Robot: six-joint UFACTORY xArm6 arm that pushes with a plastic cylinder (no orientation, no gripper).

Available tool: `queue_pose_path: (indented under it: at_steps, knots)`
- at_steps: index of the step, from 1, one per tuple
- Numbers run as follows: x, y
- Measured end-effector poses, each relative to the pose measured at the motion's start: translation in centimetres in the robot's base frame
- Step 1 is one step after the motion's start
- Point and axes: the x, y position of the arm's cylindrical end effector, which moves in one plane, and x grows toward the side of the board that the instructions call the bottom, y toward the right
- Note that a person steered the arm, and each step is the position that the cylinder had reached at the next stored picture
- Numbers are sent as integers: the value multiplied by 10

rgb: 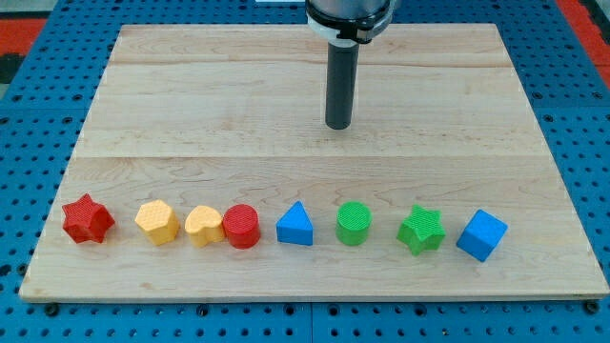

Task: Move your arm to the right side of the board

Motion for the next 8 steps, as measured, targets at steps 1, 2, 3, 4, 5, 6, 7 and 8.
queue_pose_path:
  at_steps: [1, 2, 3, 4, 5, 6, 7, 8]
  knots:
    - [0, -2]
    - [-5, -5]
    - [-21, -7]
    - [-40, -7]
    - [-40, -4]
    - [-40, -4]
    - [-42, -4]
    - [-45, -4]
